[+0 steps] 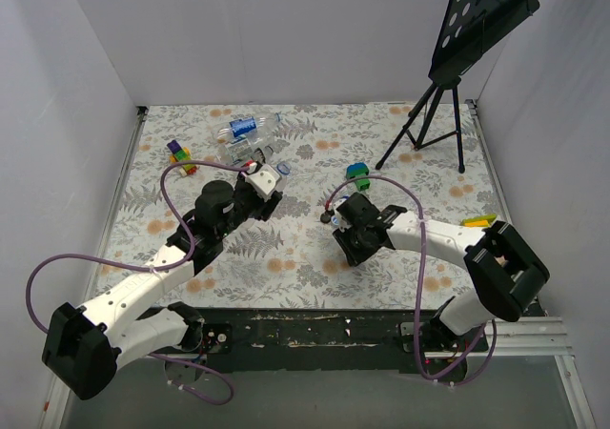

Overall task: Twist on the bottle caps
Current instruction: Adjust the bottle cap at the center of the board.

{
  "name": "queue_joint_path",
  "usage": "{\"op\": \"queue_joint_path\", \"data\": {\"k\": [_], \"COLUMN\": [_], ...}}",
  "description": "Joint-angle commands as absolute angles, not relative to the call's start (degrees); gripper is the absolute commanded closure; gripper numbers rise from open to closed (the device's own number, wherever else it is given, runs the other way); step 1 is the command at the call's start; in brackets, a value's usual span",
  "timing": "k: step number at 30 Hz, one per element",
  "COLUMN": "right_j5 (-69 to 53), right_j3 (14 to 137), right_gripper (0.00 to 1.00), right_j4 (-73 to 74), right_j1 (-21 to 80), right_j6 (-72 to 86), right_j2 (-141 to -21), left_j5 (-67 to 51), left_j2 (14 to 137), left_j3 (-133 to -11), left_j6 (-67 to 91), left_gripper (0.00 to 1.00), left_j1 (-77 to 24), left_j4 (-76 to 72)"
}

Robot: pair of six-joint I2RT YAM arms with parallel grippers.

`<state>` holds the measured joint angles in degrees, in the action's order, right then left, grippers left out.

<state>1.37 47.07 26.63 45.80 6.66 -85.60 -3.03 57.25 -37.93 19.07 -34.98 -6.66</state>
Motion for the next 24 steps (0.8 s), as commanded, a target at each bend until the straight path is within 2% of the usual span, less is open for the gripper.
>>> {"op": "queue_joint_path", "data": {"k": [1,5,8,15,24], "right_j5": [6.9,8.0,8.0,8.4,9.1], "right_j3": [48.9,50.0,51.3,54.0,56.1], "right_gripper": [0.85,0.57,0.49,0.44,0.5], "right_j4": [25.9,27.9,29.2,31.8,33.3], "right_j1": [47.6,48.3,48.5,49.0,49.9], "right_j6": [7.3,7.0,6.6,5.9,5.7], "right_j2": [-87.3,-87.5,-87.5,-88.8,-91.1], "left_j5": [-1.6,-1.8,-1.8,-1.8,-1.8], "left_j2": [55.3,55.2,55.3,55.1,55.0], "left_j3": [-37.7,-37.8,-37.7,-37.8,-37.8], "left_j6": [19.2,19.2,19.2,19.2,19.2], "left_gripper": [0.96,0.96,0.96,0.96,0.96], "left_j1": [-35.0,-35.0,-35.0,-35.0,-35.0], "left_j4": [-8.5,-8.6,-8.4,-8.4,-8.4]}}
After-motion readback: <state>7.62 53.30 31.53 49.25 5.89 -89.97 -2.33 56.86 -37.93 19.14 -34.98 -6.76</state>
